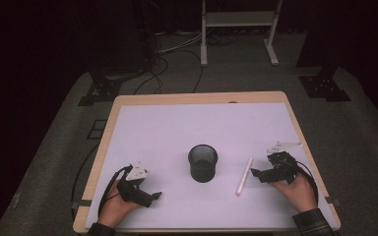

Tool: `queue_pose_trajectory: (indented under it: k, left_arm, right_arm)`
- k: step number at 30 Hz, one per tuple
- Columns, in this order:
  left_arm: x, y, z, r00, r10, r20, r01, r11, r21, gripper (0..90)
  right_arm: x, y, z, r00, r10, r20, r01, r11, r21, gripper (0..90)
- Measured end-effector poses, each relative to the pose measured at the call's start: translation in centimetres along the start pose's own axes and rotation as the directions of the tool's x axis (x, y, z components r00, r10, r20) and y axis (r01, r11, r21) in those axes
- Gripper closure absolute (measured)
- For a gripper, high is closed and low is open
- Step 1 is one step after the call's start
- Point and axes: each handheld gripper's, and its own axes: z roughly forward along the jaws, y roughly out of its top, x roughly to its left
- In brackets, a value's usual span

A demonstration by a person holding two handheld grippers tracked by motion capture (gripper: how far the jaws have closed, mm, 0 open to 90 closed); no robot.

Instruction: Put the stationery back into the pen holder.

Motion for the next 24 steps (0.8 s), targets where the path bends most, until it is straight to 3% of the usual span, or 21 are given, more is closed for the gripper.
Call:
queue_pose_trajectory:
  k: [7, 24]
  left_arm:
    - [0.0, 0.0, 0.0, 1.0, 0.0, 0.0, 0.0, 1.0, 0.001, 0.0]
    - [0.0, 0.0, 0.0, 1.0, 0.0, 0.0, 0.0, 1.0, 0.0, 0.0]
  right_arm:
    - [0.4, 1.0, 0.5, 0.9999, -0.006, -0.008, 0.006, 1.0, 0.006, 25.8]
    - [-0.1, 1.9, 3.0, 0.9983, 0.03, -0.05, -0.026, 0.997, 0.076, 51.5]
